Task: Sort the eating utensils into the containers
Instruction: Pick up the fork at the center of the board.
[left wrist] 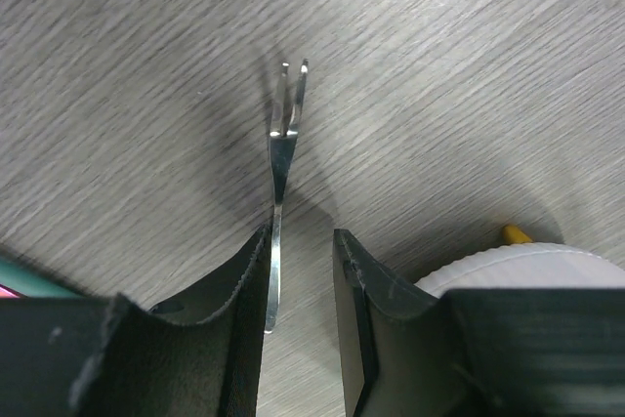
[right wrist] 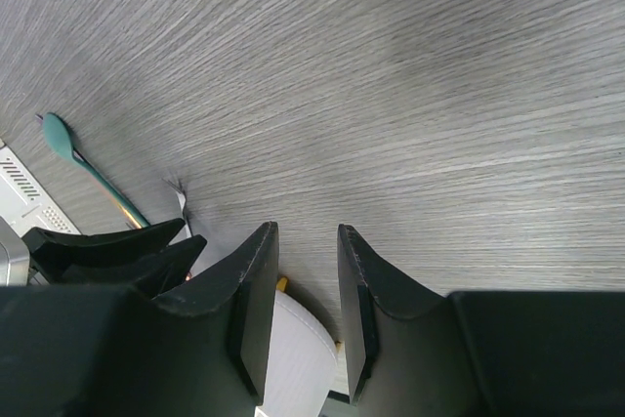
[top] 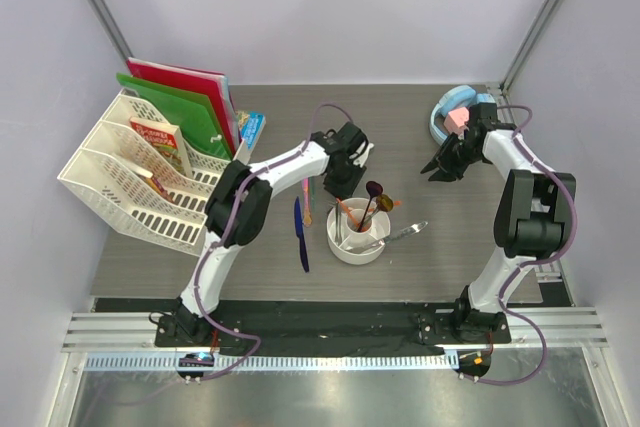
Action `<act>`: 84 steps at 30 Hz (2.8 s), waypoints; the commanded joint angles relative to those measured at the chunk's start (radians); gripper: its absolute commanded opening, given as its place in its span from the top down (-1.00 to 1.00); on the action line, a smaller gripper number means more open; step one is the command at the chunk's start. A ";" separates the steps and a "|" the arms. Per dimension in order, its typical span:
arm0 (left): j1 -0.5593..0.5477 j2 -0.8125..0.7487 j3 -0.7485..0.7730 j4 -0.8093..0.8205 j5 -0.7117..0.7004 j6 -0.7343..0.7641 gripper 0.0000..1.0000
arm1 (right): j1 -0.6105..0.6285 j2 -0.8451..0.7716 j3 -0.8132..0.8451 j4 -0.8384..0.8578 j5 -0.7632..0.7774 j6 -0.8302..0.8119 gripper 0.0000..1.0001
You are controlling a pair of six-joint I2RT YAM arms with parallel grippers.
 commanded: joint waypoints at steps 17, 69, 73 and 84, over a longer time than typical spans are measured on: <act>-0.039 0.169 0.135 -0.215 -0.153 -0.008 0.29 | -0.019 0.003 -0.001 0.024 -0.052 -0.002 0.28; 0.151 -0.113 -0.112 -0.078 -0.134 -0.215 1.00 | -0.028 -0.038 -0.016 0.068 -0.090 0.031 0.28; 0.151 -0.140 -0.124 -0.063 -0.091 -0.214 1.00 | -0.028 -0.047 -0.027 0.073 -0.089 0.031 0.28; 0.131 -0.208 -0.150 -0.017 -0.005 -0.186 1.00 | -0.028 -0.070 -0.062 0.090 -0.087 0.038 0.28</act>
